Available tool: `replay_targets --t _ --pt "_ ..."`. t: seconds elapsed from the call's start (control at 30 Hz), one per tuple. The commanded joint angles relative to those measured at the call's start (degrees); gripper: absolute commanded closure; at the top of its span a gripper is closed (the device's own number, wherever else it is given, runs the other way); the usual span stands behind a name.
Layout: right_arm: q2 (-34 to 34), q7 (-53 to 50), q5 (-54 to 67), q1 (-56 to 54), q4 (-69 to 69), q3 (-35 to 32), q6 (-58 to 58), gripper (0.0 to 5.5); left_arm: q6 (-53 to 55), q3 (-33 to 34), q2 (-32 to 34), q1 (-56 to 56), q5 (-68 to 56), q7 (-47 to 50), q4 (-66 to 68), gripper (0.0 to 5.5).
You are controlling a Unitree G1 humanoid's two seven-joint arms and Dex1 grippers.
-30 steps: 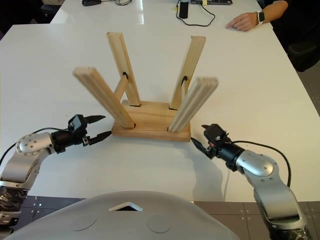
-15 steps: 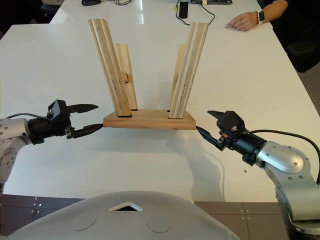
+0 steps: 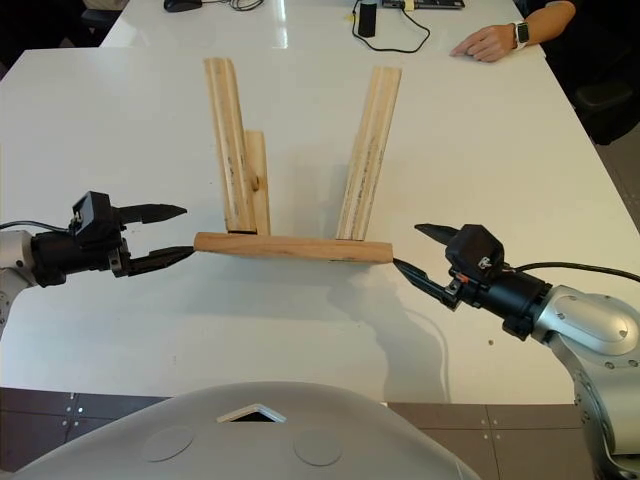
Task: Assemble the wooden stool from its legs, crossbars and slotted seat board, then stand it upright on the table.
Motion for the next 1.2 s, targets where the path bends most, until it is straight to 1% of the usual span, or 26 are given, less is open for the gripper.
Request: replay_targets --t 0.03,0.17,0.3,0.47,0.63,0.8,0.87,1.03,1.2 --pt "-0.18 4.13 7.74 -2.71 -2.9 0.37 -1.95 2.38 1.05 -1.27 -0.45 -0.89 -5.2 -3.89 -4.89 2.08" --pt "-0.41 5.32 7.35 -1.97 -0.96 0.3 -2.39 2.38 0.18 -1.42 -0.17 0.34 -3.08 -5.6 -3.83 2.08" --pt "-0.82 8.57 5.67 -0.55 3.85 0.59 -4.19 2.38 -4.1 -3.44 -0.16 0.66 2.33 -7.34 0.88 2.08" --pt "-2.01 14.76 3.45 -0.34 13.29 2.39 -8.14 2.38 -8.72 -8.11 -0.04 0.63 6.38 -10.96 6.23 2.08" --pt "-3.34 18.51 0.68 -0.99 19.73 5.28 -12.25 2.38 -14.95 -12.15 -0.84 -2.5 12.13 -12.33 14.74 2.08" --pt "-3.49 20.57 -1.67 -4.24 23.17 11.97 -15.04 2.38 -19.66 -14.95 -3.01 -6.64 14.79 -14.33 24.1 2.08" --pt "-2.57 20.47 -3.53 -7.16 25.59 15.91 -16.41 2.38 -21.87 -16.79 -4.12 -8.3 15.84 -15.94 27.32 2.08" --pt "0.0 20.3 -8.3 -12.96 34.38 23.31 -20.88 2.38 -24.45 -21.05 -7.18 -11.19 18.14 -17.87 31.36 2.08" --pt "1.21 20.92 -12.14 -15.2 39.68 28.45 -25.43 2.38 -27.13 -23.88 -11.88 -14.32 21.7 -14.88 36.77 2.08"
